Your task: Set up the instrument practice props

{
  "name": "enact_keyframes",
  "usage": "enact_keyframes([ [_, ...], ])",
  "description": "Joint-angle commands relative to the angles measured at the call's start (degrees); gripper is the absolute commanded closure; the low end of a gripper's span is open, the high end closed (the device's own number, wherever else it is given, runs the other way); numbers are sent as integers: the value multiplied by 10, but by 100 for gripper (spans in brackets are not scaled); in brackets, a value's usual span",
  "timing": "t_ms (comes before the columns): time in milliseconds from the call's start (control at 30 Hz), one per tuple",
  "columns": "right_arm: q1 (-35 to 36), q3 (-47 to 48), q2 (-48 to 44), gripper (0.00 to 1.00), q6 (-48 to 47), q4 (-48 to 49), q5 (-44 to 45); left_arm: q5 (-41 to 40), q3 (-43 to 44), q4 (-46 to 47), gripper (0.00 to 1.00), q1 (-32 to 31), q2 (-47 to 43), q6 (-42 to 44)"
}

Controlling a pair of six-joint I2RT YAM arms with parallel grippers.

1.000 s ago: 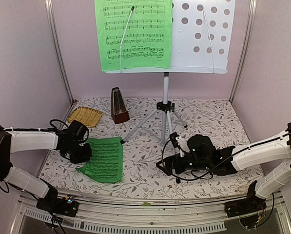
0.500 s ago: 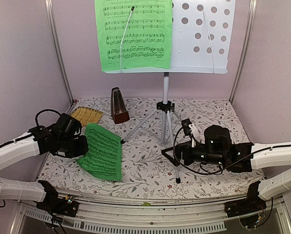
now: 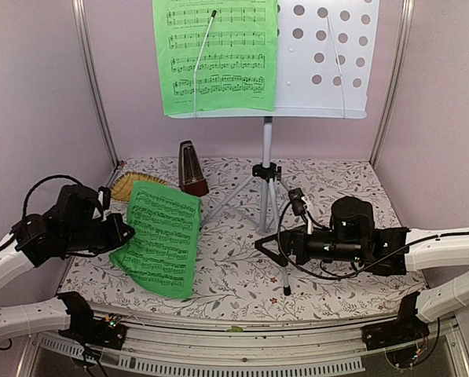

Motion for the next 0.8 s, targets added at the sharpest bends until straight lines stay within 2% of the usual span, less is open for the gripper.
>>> enact_keyframes([
  [0,5,-9,5,1,59,83,-40,33,-17,89,100,-49,-43,-30],
  [133,6,-25,17,1,98,130,-37,-5,-36,160,100,-127,-39,-69],
  [300,15,-40,37,3,133,185,-17,-94,-44,253,100,-239,7,-98],
  [433,19,-43,51,5,153,212,-8,-126,-52,341,100,-288,48,-100],
  [533,20,-44,50,8,161,227,0,-126,-57,385,100,-298,79,-99],
  [633,20,-38,44,16,159,229,8,-122,-57,416,100,-301,105,-95],
  [767,20,-31,40,42,157,220,16,-109,-52,459,100,-302,128,-72],
])
